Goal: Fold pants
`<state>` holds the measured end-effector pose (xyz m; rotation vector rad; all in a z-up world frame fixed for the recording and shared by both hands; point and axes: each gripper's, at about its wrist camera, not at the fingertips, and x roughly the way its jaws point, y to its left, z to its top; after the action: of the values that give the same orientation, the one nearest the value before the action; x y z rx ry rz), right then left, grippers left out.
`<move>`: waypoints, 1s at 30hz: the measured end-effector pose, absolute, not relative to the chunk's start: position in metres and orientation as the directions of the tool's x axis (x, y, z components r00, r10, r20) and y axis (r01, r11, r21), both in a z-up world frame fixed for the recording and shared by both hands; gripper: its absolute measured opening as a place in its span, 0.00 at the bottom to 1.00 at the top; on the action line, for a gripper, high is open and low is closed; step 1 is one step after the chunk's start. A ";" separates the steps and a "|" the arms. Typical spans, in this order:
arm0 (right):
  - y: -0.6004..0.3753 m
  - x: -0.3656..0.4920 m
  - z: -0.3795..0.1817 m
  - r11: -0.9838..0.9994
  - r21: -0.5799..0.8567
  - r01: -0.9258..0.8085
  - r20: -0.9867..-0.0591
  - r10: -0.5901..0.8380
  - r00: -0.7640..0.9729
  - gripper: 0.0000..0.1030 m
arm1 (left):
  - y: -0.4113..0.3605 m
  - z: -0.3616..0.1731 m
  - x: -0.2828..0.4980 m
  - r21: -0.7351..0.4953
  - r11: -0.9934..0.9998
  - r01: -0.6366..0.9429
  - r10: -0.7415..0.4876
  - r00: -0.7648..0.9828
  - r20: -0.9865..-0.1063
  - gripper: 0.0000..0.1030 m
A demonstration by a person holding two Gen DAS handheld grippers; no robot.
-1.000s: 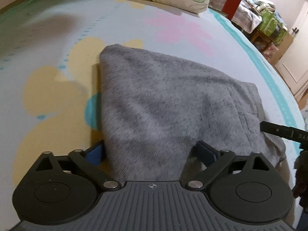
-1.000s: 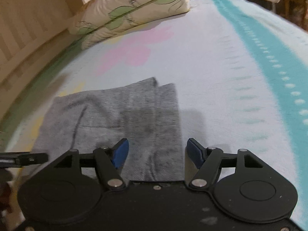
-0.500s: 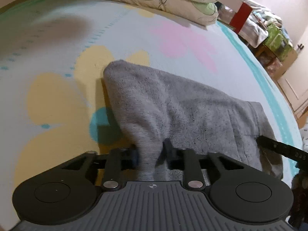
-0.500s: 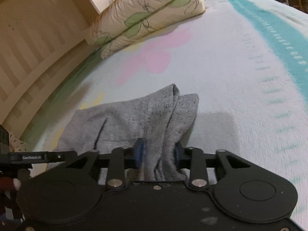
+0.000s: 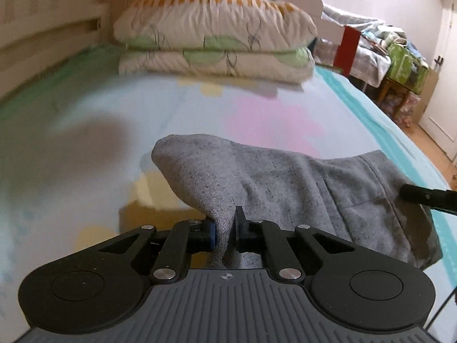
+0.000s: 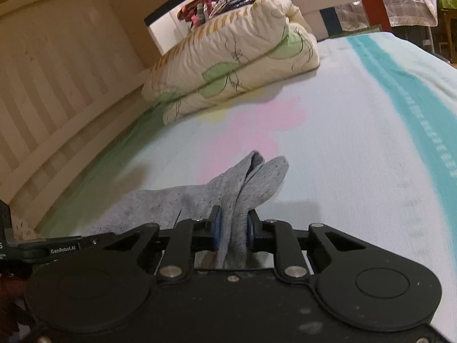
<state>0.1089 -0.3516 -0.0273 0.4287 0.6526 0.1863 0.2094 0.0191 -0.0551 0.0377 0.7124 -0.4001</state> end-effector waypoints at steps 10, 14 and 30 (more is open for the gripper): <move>-0.344 0.182 -0.079 0.942 0.310 0.128 -0.709 0.139 0.691 0.29 | 0.034 -0.103 0.239 -0.092 0.958 0.271 -0.252 0.646 -0.721 0.22; -0.334 0.163 -0.060 0.964 0.244 0.103 -0.654 0.085 0.752 0.31 | 0.031 -0.084 0.203 -0.026 0.956 0.292 -0.235 0.711 -0.663 0.21; -0.253 0.069 -0.075 0.992 -0.034 -0.124 -0.666 0.070 0.743 0.33 | 0.007 -0.105 0.140 0.035 0.941 0.336 -0.223 0.697 -0.682 0.21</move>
<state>0.0691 -0.2530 -0.0749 -0.0775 0.7262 0.1065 0.1399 0.0071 -0.1052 0.1621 0.7374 -0.3131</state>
